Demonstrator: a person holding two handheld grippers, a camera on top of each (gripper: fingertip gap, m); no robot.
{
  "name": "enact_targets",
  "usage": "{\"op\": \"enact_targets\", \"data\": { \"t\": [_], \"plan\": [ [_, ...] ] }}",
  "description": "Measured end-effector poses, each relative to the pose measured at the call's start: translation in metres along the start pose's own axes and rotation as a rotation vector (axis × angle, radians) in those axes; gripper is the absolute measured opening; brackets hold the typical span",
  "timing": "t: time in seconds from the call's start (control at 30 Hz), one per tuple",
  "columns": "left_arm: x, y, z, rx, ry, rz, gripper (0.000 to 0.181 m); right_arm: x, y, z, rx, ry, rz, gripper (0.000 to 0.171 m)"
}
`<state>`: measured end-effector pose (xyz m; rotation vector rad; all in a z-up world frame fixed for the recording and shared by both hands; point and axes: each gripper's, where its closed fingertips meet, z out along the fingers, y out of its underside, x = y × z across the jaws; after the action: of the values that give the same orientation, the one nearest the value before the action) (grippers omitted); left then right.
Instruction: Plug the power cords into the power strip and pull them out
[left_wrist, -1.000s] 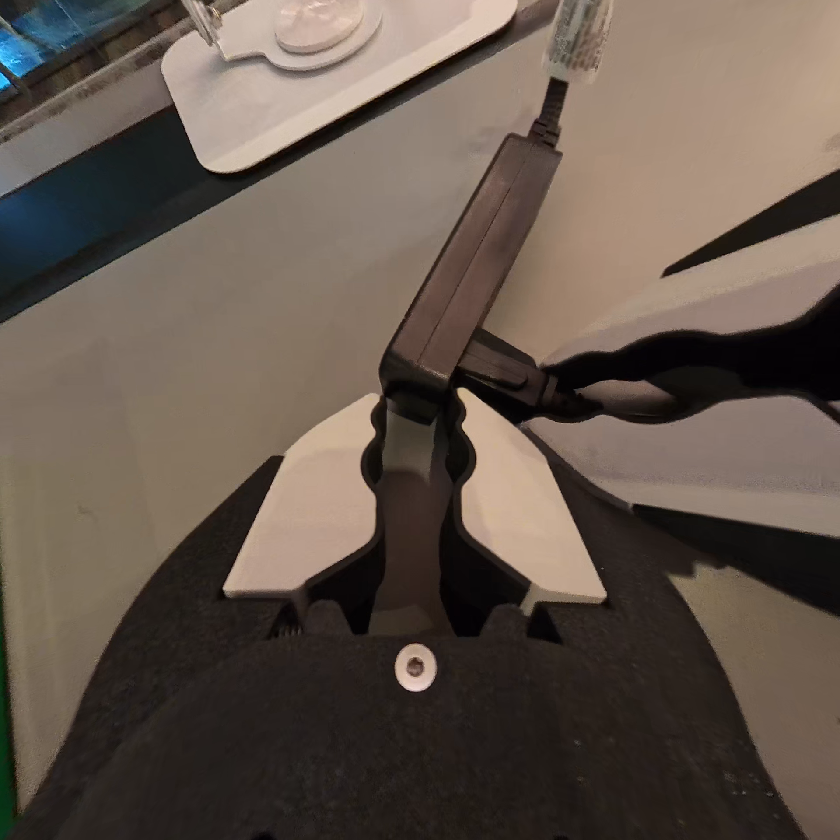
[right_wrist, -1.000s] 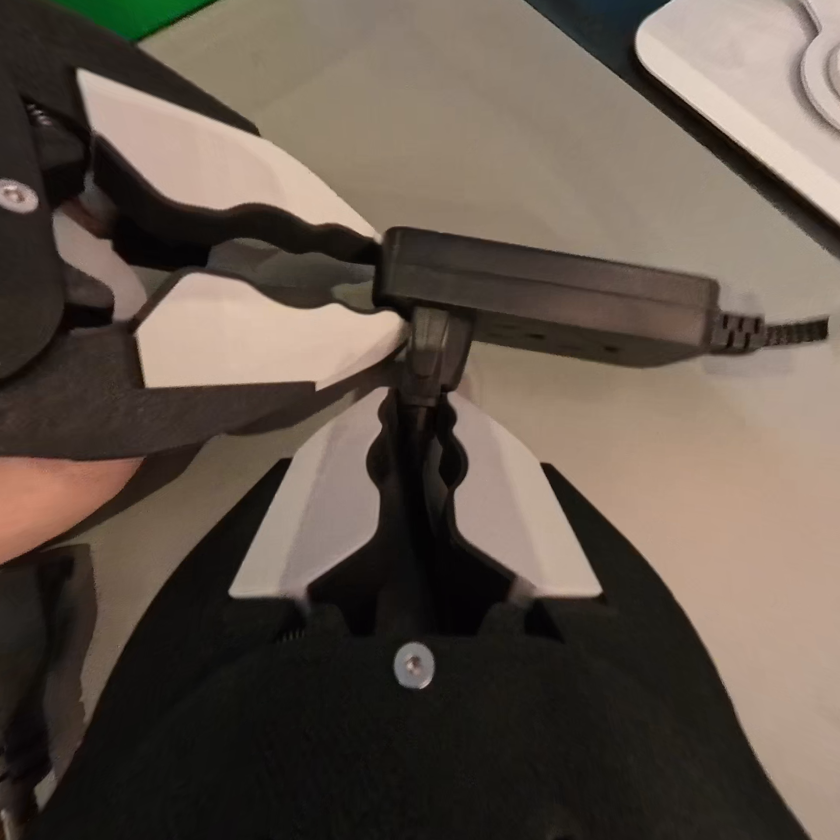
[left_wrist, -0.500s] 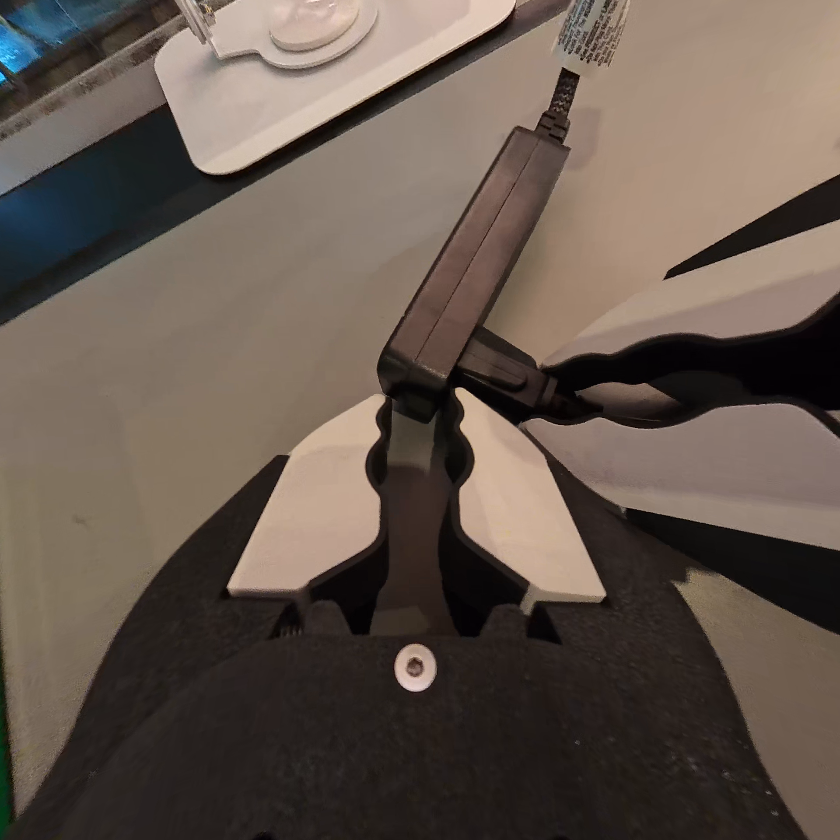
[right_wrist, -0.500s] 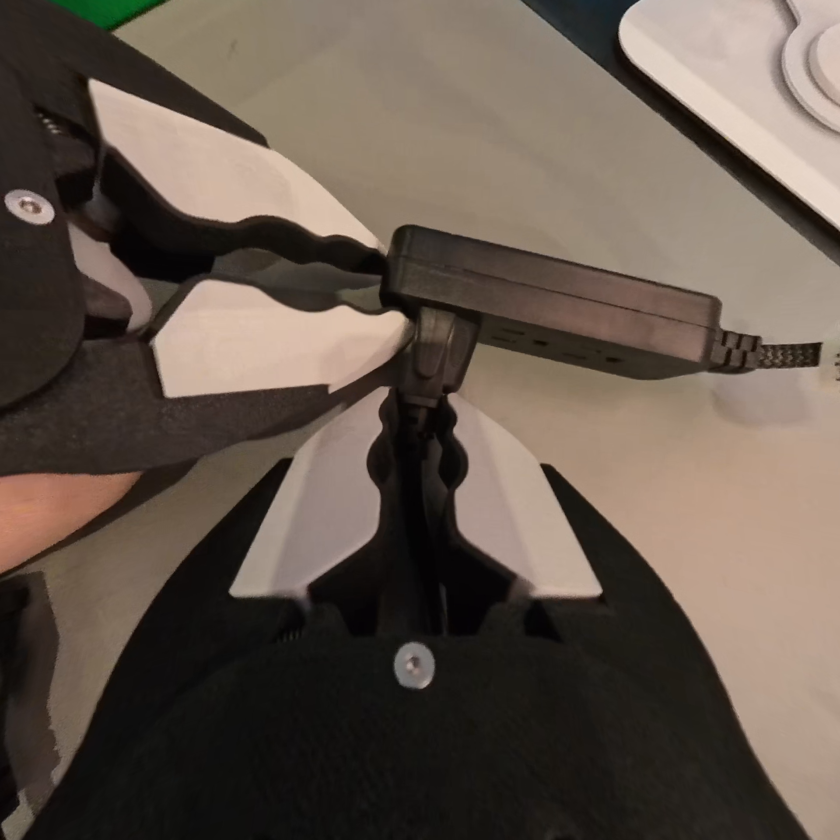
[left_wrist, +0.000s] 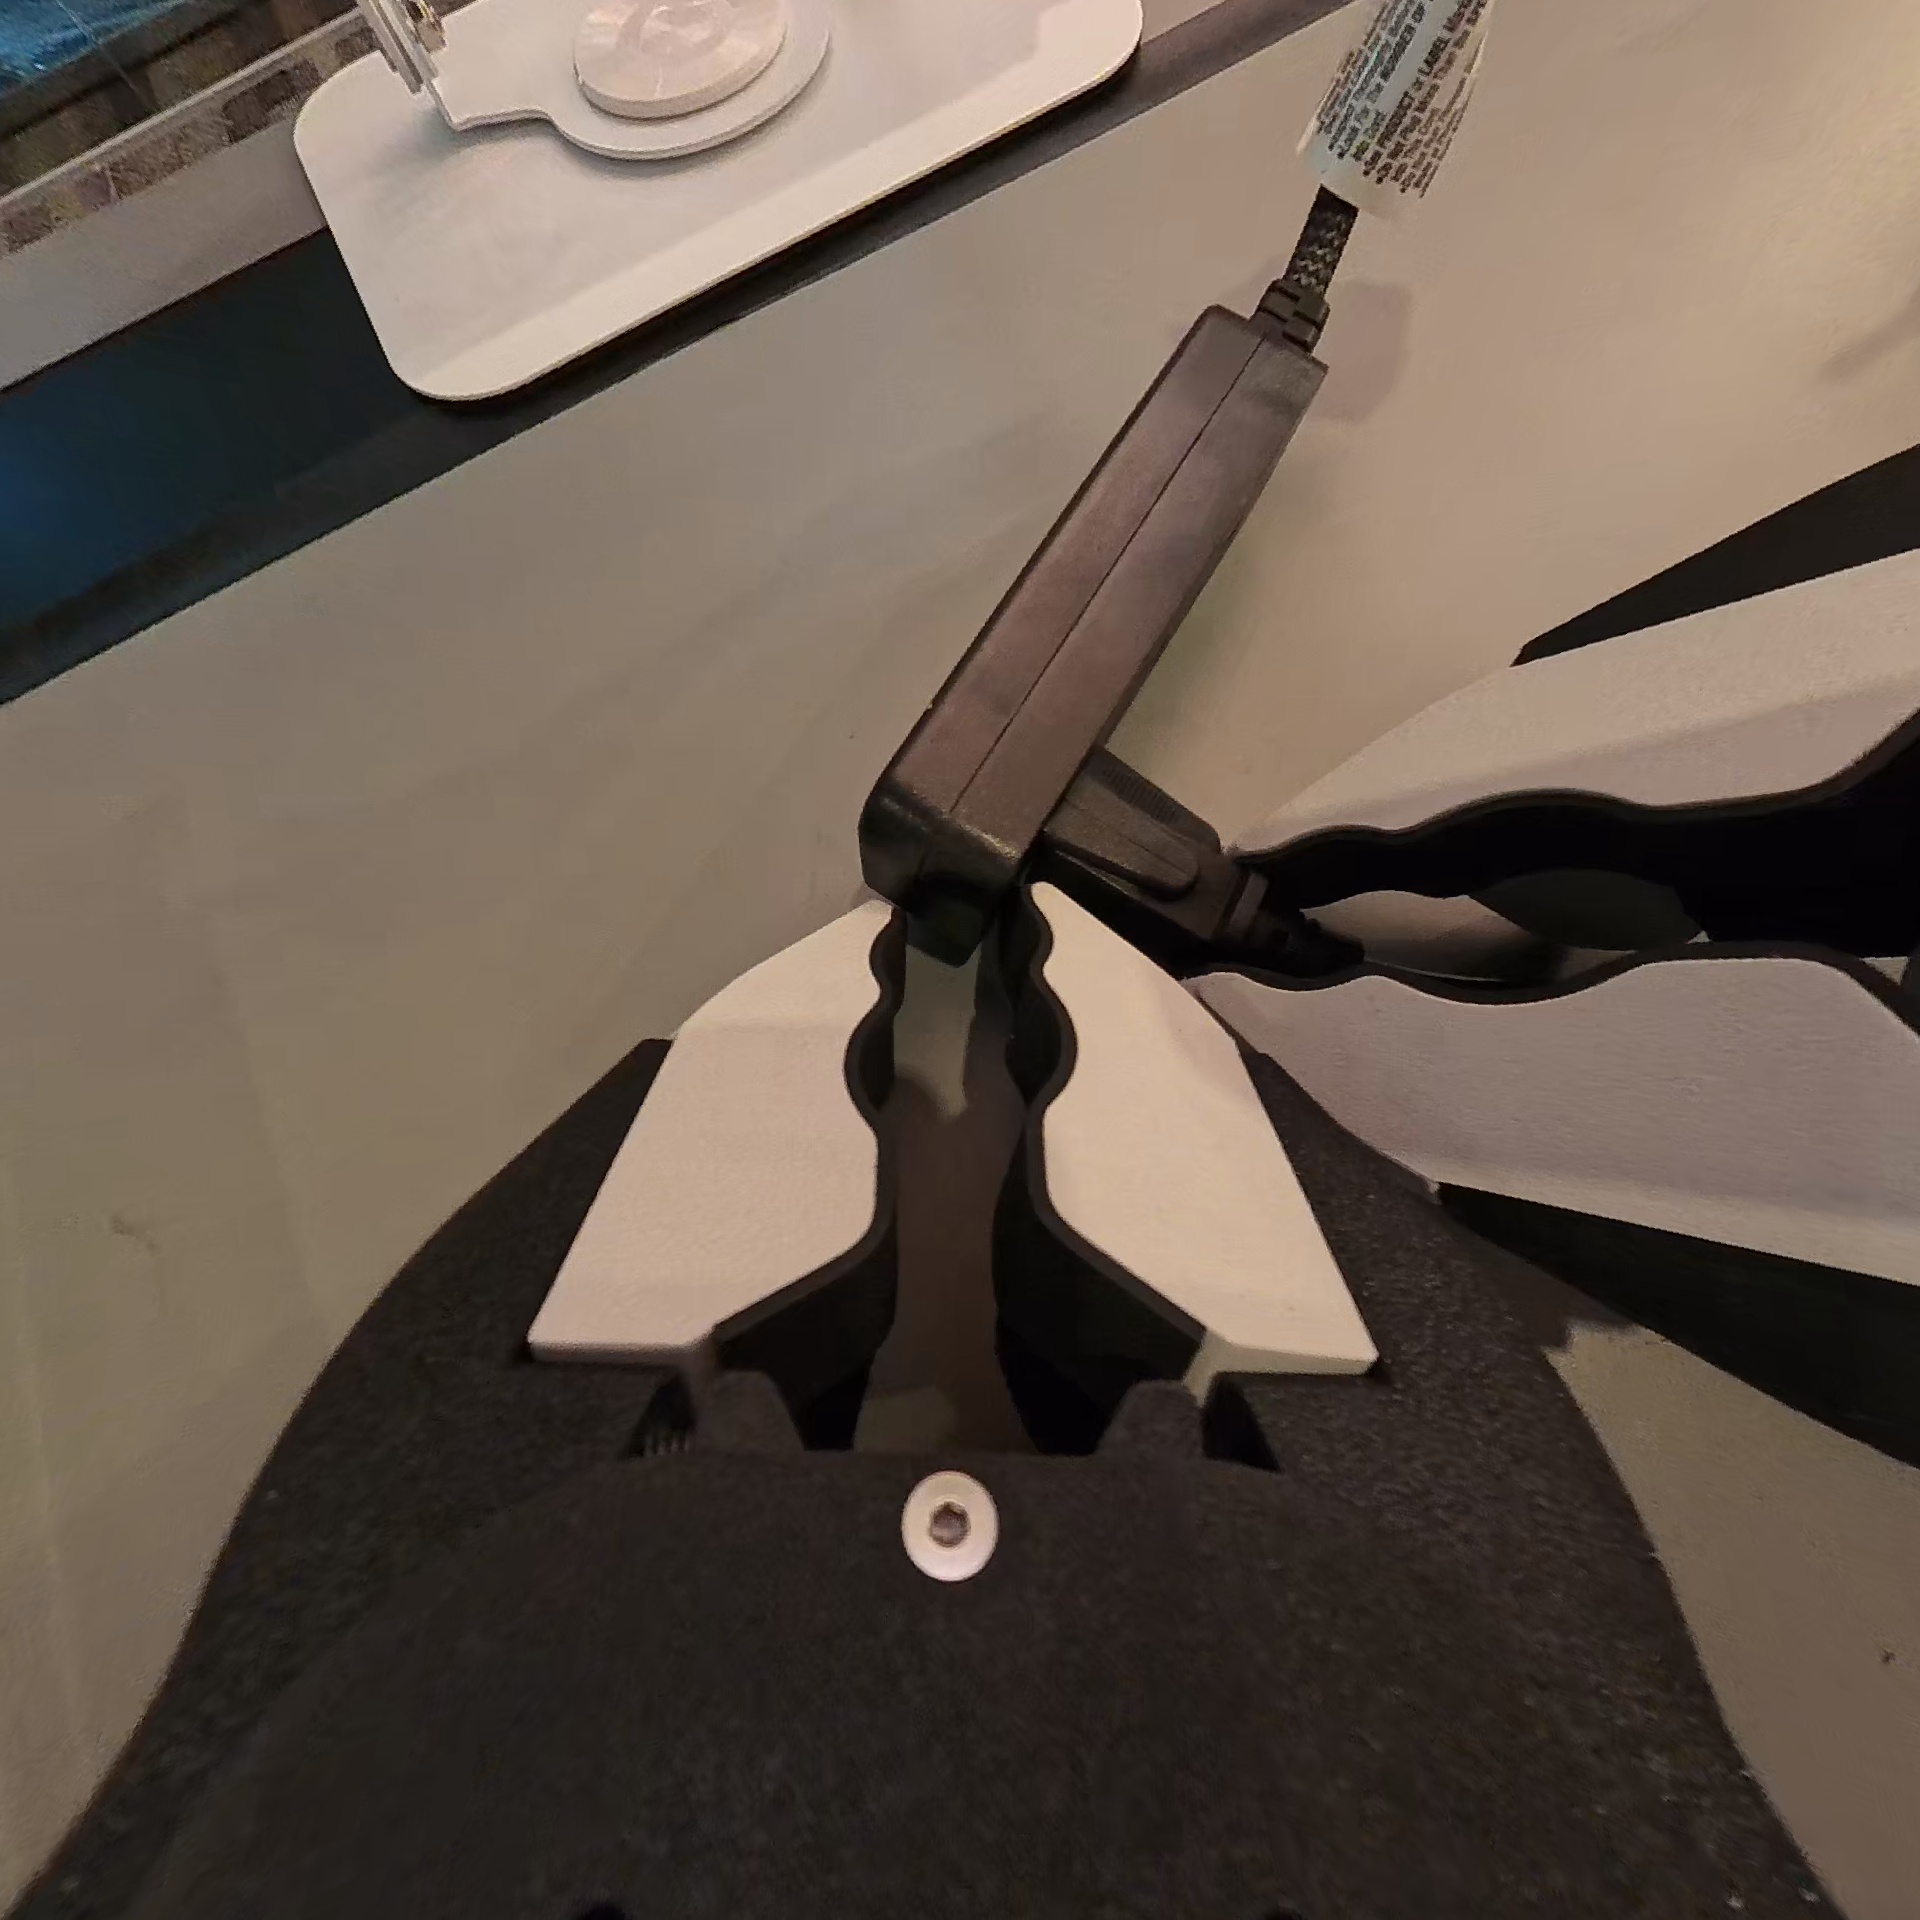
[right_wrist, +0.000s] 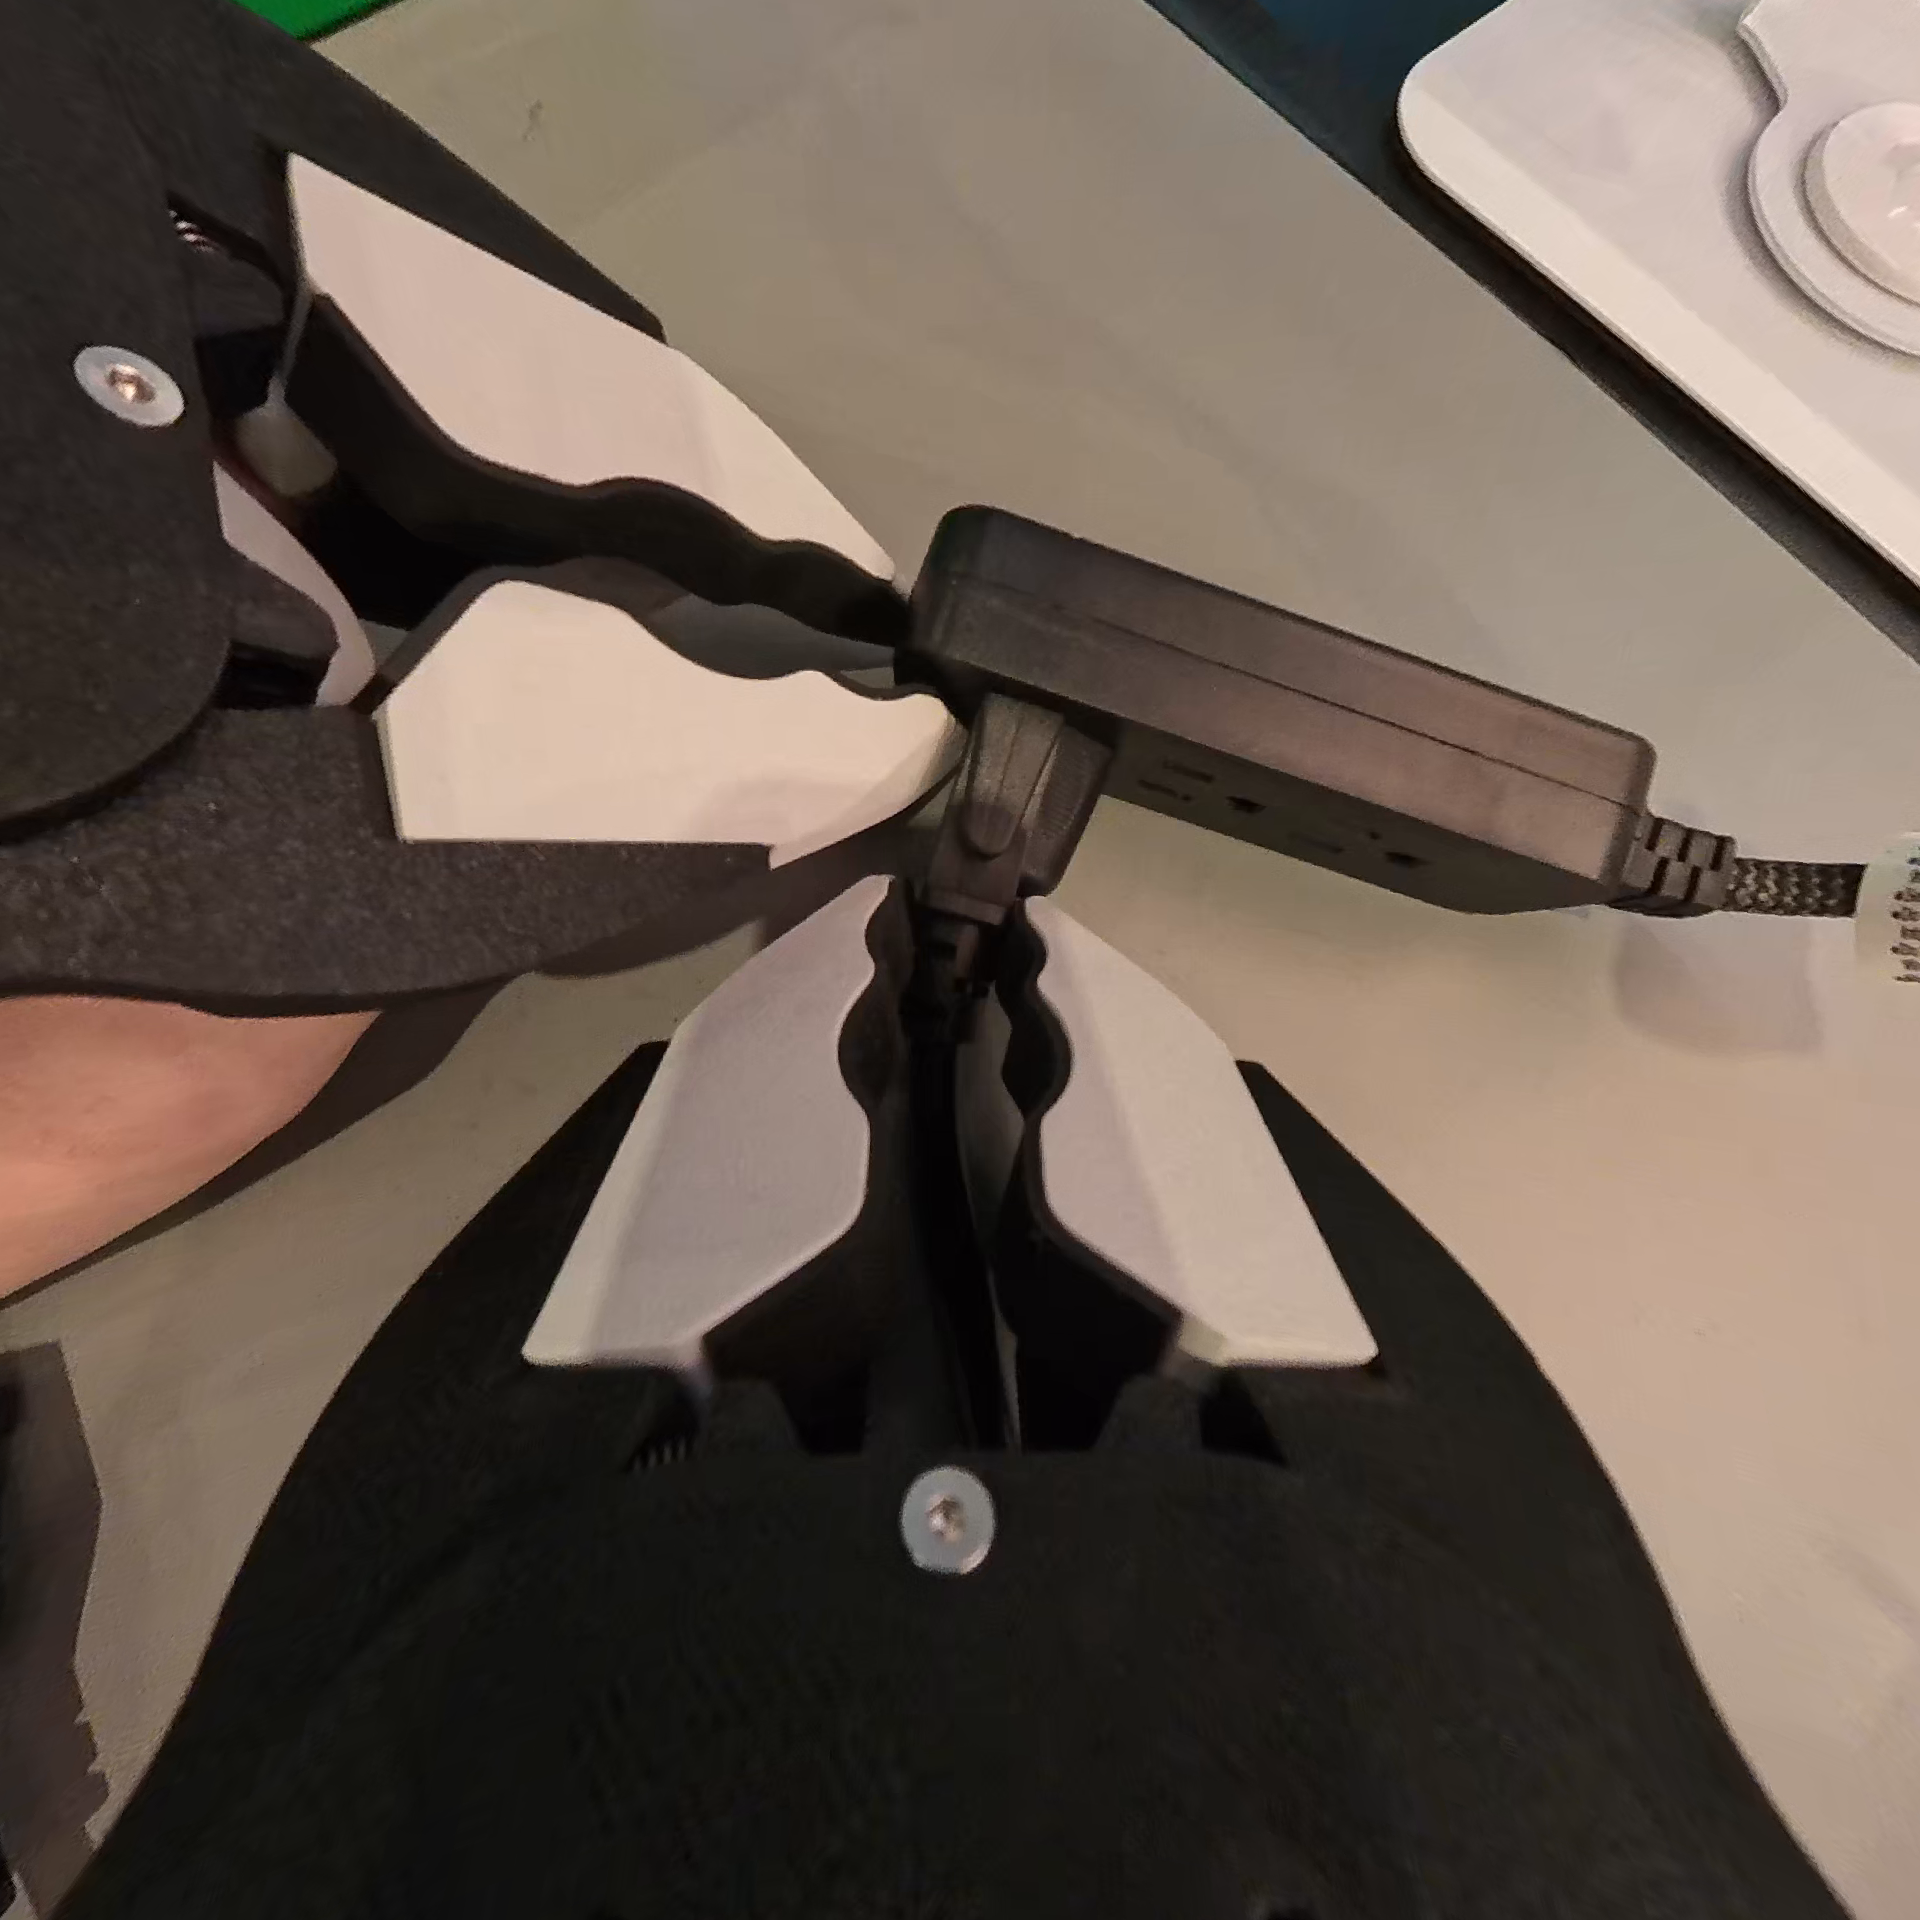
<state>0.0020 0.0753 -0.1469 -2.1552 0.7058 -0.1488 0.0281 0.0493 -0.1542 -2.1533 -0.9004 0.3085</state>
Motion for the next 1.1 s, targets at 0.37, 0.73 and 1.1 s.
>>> {"op": "enact_targets", "data": {
  "t": [0.37,0.73,1.1],
  "plan": [
    [0.0019,-0.0026,0.0014,0.008,0.029,-0.008,0.015,0.001,-0.0001,-0.0016,0.011,0.03,-0.006,0.02],
    [0.0035,-0.0038,0.0016,0.013,0.058,-0.022,0.014,0.0003,0.0003,-0.003,0.019,0.046,-0.016,0.021],
    [0.0076,-0.0058,0.0013,0.023,0.107,-0.031,0.014,0.0014,0.0006,-0.0049,0.032,0.056,-0.007,0.021]
  ]
}}
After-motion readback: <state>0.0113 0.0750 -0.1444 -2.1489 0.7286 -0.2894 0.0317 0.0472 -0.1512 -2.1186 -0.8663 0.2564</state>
